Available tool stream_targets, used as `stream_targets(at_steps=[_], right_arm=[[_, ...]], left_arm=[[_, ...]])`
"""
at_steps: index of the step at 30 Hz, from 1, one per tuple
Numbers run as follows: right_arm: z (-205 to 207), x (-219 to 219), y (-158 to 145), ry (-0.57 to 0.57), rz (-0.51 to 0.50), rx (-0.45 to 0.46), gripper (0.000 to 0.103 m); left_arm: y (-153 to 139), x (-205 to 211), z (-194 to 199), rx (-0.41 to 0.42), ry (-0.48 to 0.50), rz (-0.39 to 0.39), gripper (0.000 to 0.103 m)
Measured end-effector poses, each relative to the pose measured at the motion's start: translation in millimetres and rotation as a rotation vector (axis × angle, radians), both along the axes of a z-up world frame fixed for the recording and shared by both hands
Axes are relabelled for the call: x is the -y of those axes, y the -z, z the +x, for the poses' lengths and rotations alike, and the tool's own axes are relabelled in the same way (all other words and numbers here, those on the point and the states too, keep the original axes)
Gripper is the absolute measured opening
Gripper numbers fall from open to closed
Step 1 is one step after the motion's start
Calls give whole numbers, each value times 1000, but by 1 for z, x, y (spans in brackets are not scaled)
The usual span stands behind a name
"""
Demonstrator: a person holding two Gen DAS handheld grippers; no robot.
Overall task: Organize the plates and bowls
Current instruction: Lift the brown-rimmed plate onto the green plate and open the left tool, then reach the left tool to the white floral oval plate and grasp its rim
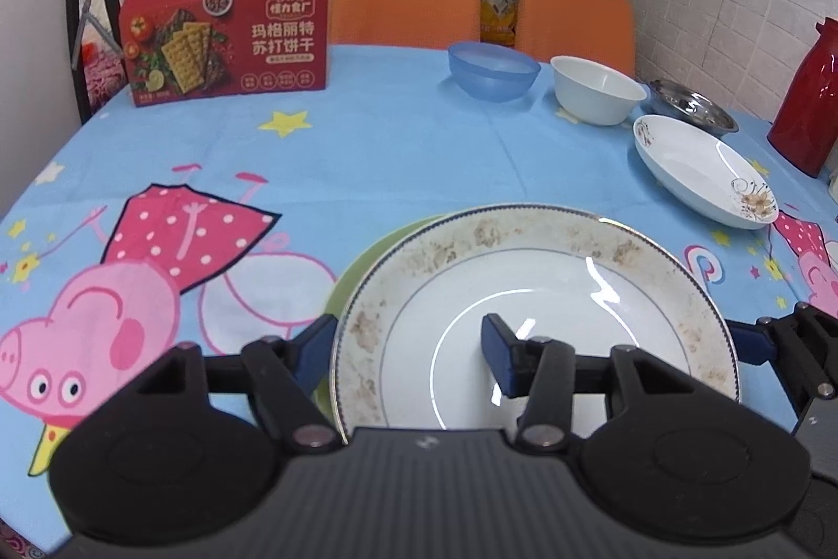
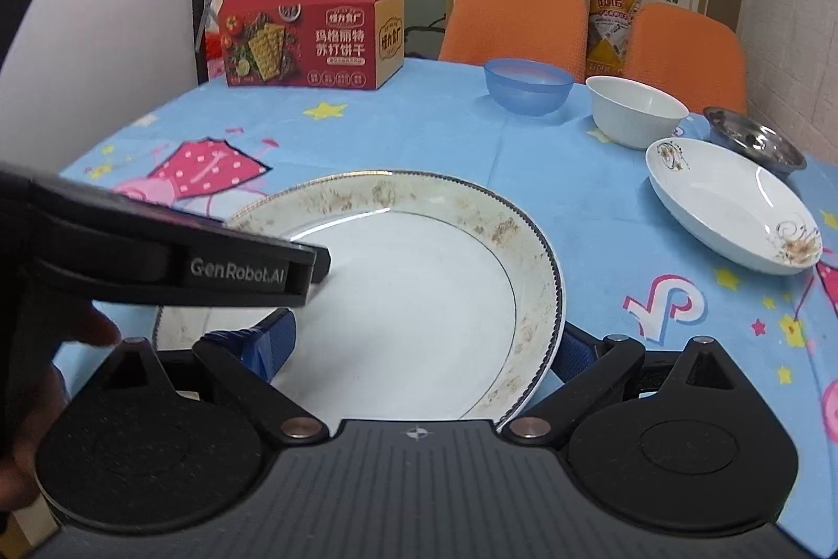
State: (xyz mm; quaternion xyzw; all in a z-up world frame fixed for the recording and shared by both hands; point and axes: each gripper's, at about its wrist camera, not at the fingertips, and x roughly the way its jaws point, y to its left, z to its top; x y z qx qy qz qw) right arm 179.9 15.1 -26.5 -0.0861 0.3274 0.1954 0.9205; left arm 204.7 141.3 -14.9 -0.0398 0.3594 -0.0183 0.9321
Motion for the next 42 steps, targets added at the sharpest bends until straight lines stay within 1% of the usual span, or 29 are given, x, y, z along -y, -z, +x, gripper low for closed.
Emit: stream_targets(at_steps=[2,4,6,9,11,14,17,21,23,26,29,33,37,42], right_arm=[[0,2,-1,-10,3,4,85],[1,10,-3,9,33,2,85],[-2,20,-7,38,44,33,85],[2,31,-16,61,121,25,85],[2,35,-24,71,164,60,85],[5,33,-33,65,171,93,85],[9,34,-32,64,204,73,85],[10,41,-27,69,255,33,85],[8,46,-28,80,265,33,85],[2,63,-32,122,275,66,85],[-2,86,-34,178,261,83,85],[-5,118,-34,265,254,85,85],[-3,146,-30,344,263,71,85],[0,171,-23,399,284,50,85]], left_arm=[[-5,-2,-3,25,-13,9,58],[-10,-5,-5,33,-25,10,58],[-14,-8,-5,33,-44,3,58],[-18,-12,-9,36,-76,-3,58],[-20,-15,-15,53,-90,-22,61],[-21,-18,-19,53,-98,-46,62],[-21,-19,-17,41,-100,-43,64],[-27,-17,-20,57,-94,-36,69],[-29,-16,-21,65,-93,-35,71],[-31,-8,-17,69,-69,-45,72],[-33,5,-9,63,-31,-67,72],[-36,27,4,49,27,-80,73],[-38,51,17,40,67,-59,73],[-36,77,31,19,98,-15,73]])
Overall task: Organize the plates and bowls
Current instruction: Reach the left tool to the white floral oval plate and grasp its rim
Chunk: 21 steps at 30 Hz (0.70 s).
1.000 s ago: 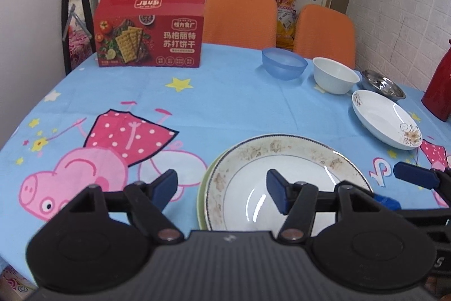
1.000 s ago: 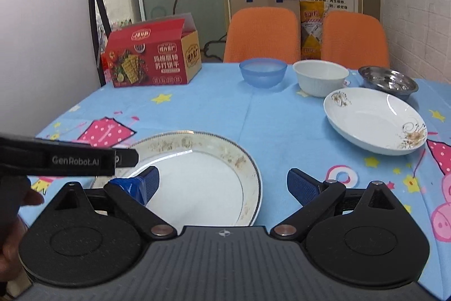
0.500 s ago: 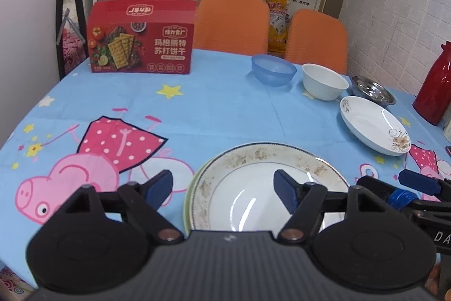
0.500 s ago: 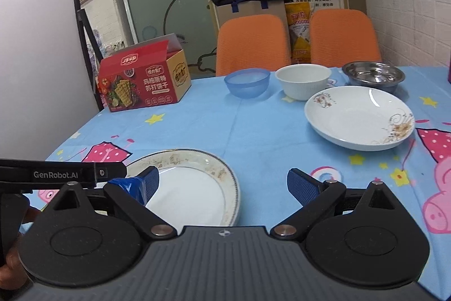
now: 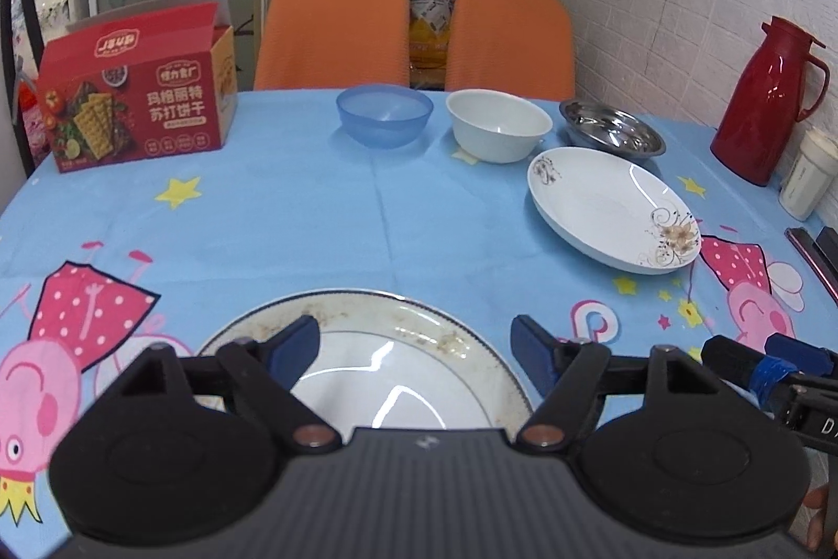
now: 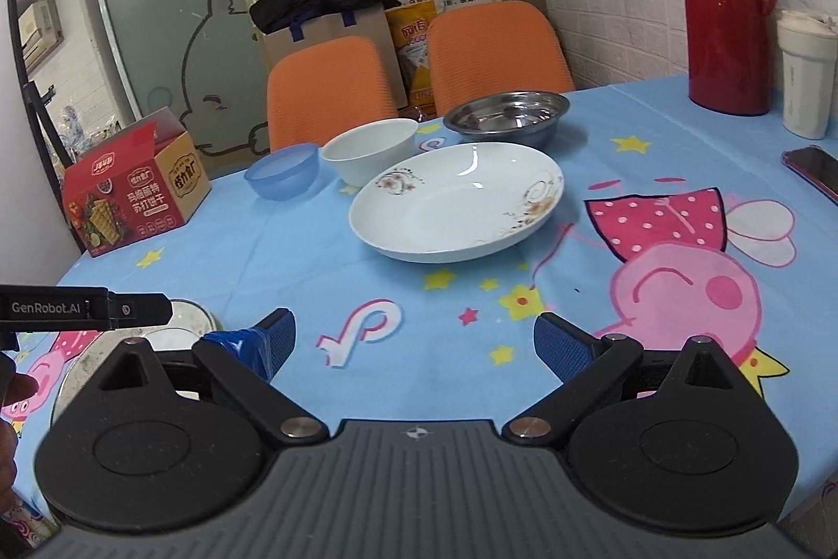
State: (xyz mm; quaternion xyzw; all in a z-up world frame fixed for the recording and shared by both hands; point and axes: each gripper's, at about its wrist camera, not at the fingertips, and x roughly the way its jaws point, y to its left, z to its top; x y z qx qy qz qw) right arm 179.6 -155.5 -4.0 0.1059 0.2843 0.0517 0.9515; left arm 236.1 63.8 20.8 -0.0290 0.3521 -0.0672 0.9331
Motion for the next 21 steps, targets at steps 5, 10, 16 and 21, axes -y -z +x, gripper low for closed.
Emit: stream_targets(at_steps=[5,10,16,21], right_arm=[[8,20,5,23,23,-20,85],[18,41,5,45,41,-18,85],[34,56,5,44,32,-21,85],[50,60,-1,27,-8,-3,85]], left_arm=[[-1,22,13,-8,21,36,73],[-3,39,25,-14,32,64,73],[-2,51,42,-33,39,86,74],[1,56,53,-44,47,104,74]])
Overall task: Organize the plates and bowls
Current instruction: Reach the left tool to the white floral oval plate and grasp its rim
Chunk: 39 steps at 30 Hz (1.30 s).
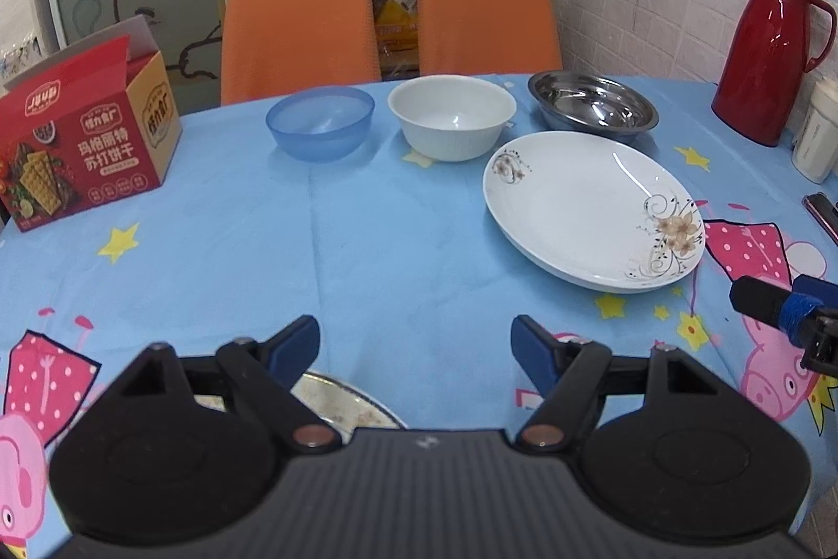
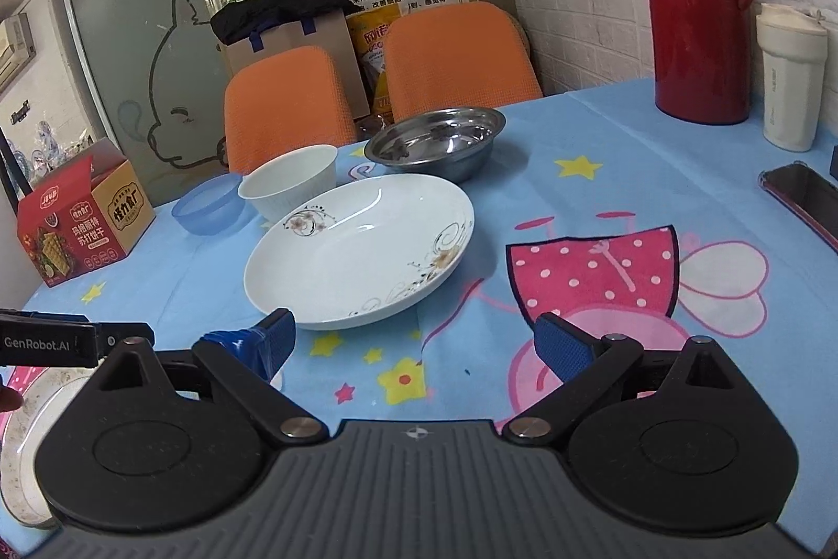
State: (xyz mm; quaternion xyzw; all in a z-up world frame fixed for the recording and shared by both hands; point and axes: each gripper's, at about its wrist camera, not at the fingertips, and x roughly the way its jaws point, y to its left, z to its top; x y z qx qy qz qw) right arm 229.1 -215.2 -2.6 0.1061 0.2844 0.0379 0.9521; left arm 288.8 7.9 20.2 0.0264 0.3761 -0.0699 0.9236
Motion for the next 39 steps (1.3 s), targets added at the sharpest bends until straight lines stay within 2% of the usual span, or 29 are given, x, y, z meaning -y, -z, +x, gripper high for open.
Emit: stream_targets(at_steps=[9,17,20,25,29,32,35,39], right_arm=[[22,1,-2,-36,-35,4,85],[47,3,-2,-62,-88,-11,85],[61,5,-3,-91,-114,-27,85],[95,10,-3,-93,-133,-66,85],[118,12,5,-101,-113,-116,85],[130,8,13,-103,-123,-153,85],[138,0,21,-119,-146,-180,85],[143,-7,31,-149,-156,-206,86]], left_arm=[[4,2,15,-23,-3,3,74],[8,9,34,-55,33,27,74],[5,12,53,-107,98,6,74],[3,24,111,-180,175,-106,74],[22,34,148,-233,164,-119,74],[33,39,162,-238,169,-138,73],[41,45,168,-253,167,-134,73],[43,52,165,-223,184,-84,71]])
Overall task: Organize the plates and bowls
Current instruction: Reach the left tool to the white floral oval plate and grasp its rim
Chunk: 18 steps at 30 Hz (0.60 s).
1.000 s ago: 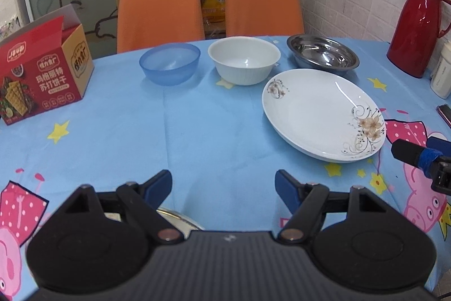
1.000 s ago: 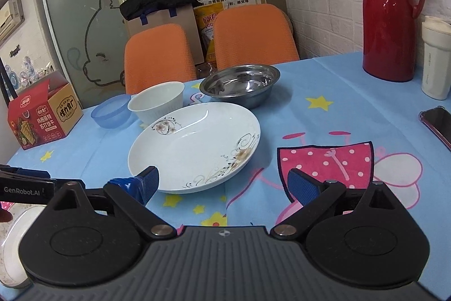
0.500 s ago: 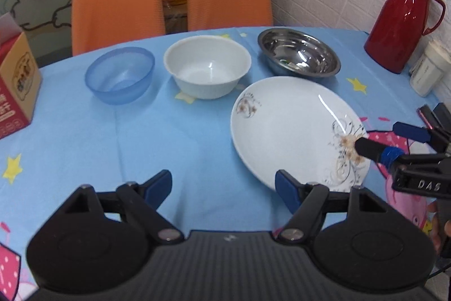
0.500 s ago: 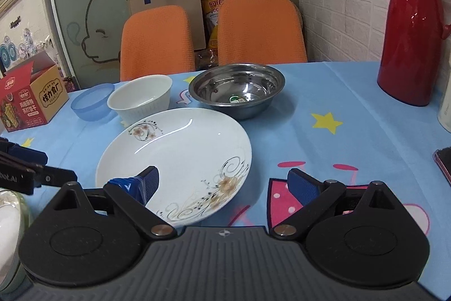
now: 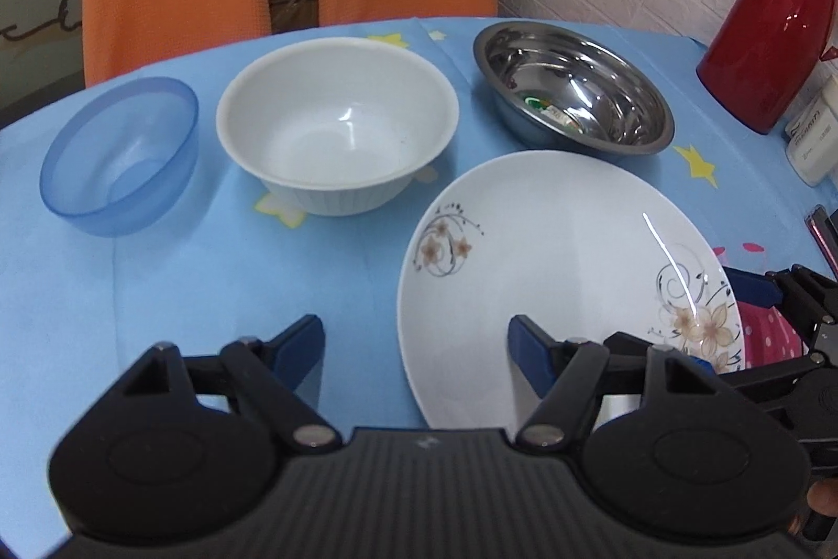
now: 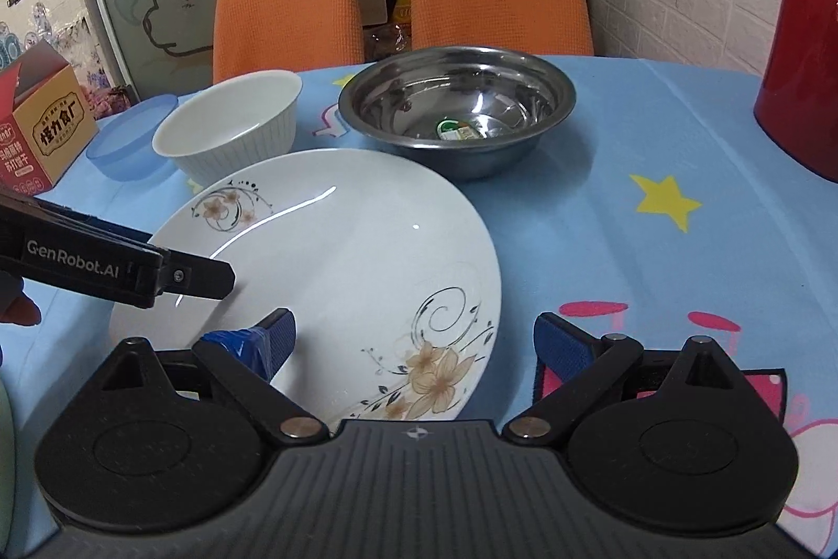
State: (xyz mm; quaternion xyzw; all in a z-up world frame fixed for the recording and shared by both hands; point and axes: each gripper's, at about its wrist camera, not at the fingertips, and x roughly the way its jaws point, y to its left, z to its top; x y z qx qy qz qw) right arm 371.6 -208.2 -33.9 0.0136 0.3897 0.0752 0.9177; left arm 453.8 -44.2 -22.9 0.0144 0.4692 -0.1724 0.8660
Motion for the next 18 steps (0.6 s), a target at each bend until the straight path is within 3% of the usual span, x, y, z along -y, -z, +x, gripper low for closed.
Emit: stream_targets(at_steps=[12,16,18], right_arm=[[-10,-14,4,-2,-13,55,88],[-12,-27,4,-5,-17,56,89],[-12,-29,2,7,-18,43,89]], left_arm=[[1,6,-9,35,-28,6,69],[0,16,-20,54,12,0,57],[-2,21,-25,55,-5,23,57]])
